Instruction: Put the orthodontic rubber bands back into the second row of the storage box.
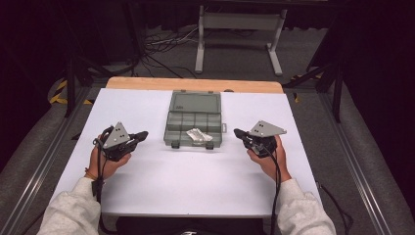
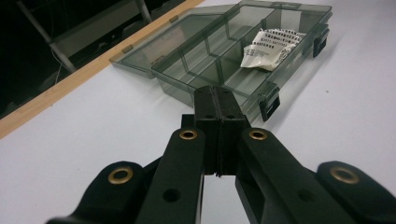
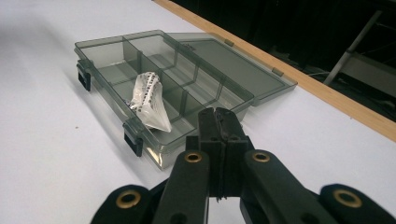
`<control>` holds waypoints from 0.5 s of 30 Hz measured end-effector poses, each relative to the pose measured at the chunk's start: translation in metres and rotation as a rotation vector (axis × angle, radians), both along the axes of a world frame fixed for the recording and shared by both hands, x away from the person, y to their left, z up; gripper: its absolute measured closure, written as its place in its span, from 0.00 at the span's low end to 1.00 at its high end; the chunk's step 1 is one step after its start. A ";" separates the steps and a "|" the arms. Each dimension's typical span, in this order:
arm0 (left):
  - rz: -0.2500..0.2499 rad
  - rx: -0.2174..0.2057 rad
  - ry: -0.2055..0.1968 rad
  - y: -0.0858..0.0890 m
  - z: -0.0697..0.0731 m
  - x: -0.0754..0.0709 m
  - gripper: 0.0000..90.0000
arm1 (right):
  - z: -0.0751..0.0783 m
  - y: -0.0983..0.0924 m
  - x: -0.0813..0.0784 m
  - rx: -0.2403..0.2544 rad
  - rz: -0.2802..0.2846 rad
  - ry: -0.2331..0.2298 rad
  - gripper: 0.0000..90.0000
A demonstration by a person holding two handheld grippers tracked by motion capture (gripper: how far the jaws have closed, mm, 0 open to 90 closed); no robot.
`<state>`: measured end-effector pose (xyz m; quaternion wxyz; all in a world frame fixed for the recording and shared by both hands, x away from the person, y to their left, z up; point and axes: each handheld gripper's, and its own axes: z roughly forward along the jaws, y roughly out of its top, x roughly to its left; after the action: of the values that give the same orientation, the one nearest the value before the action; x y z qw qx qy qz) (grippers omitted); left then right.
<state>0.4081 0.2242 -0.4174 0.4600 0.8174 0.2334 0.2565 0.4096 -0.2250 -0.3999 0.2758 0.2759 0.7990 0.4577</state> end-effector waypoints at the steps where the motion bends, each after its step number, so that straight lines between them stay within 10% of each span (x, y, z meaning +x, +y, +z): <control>1: -0.001 0.002 0.007 0.000 -0.001 0.001 1.00 | -0.001 -0.001 0.001 0.004 -0.005 0.005 1.00; 15: 0.012 0.017 0.046 -0.004 -0.008 0.025 1.00 | -0.014 -0.006 0.026 -0.027 -0.092 0.102 1.00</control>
<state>0.4333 0.2206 -0.4258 0.4459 0.8256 0.2464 0.2424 0.4358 -0.2312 -0.4135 0.2592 0.3316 0.8045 0.4192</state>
